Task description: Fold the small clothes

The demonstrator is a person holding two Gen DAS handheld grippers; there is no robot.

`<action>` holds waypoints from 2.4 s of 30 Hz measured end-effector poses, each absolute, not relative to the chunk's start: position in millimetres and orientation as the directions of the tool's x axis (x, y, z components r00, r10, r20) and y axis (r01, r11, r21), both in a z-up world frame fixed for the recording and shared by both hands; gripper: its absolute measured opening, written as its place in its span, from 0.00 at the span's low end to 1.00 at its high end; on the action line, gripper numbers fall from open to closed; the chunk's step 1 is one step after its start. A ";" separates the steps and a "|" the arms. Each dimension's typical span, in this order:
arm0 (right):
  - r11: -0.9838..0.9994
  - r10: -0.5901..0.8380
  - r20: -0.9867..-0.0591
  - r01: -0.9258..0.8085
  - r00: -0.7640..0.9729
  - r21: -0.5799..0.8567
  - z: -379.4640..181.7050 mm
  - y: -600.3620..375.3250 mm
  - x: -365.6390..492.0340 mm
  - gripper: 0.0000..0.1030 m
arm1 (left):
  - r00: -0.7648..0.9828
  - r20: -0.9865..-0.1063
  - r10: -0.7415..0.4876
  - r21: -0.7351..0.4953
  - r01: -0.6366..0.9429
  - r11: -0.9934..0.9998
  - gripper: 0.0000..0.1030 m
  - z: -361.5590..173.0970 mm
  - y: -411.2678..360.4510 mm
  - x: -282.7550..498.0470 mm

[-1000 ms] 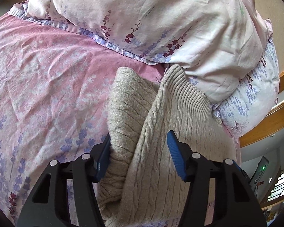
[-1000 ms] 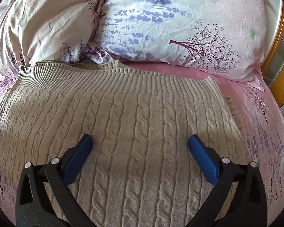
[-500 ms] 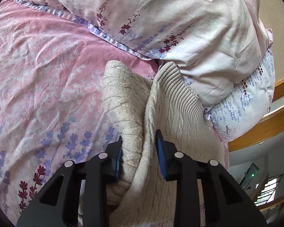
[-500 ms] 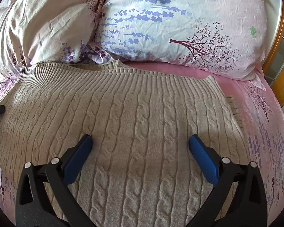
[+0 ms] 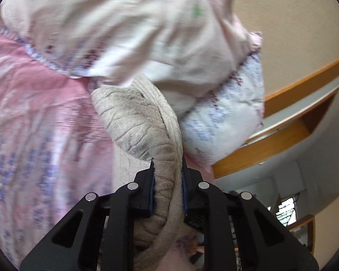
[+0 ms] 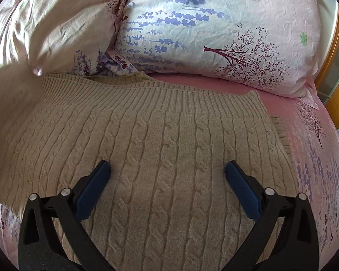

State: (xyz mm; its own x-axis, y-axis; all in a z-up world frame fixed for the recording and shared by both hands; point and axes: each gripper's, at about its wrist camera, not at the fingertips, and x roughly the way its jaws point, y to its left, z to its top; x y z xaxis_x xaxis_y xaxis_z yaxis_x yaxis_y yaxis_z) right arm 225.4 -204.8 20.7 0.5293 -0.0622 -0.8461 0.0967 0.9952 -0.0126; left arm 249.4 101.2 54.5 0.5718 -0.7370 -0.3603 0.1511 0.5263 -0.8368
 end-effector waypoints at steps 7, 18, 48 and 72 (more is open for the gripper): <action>0.999 -0.010 -0.834 0.033 0.551 0.009 32.3 -218.3 210.1 0.98 | 0.507 -0.285 -0.814 -0.863 0.234 0.448 0.16 74.2 31.6 255.1; 0.989 -0.025 -0.806 0.134 0.592 0.068 52.3 -309.8 139.2 0.98 | 0.322 -0.321 -0.891 -0.876 0.256 0.408 0.16 43.3 -119.8 284.5; 0.729 0.438 -0.723 0.260 0.534 0.633 24.9 -369.6 194.0 0.48 | 0.428 -0.683 -0.592 -0.573 0.189 0.798 0.76 15.7 -22.4 273.6; 0.817 0.243 -0.721 0.263 0.649 0.513 38.2 -386.5 170.2 0.13 | 0.375 -0.728 -0.574 -0.508 0.267 0.819 0.80 12.5 -75.2 274.5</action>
State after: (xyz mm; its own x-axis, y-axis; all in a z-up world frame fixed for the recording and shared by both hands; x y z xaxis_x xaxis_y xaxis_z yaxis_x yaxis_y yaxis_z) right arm 170.2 -386.5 38.2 0.6487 0.2435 -0.7210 0.2632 0.8172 0.5127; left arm 274.5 -75.2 12.5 0.3746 -0.5737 -0.7284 0.2670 0.8191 -0.5077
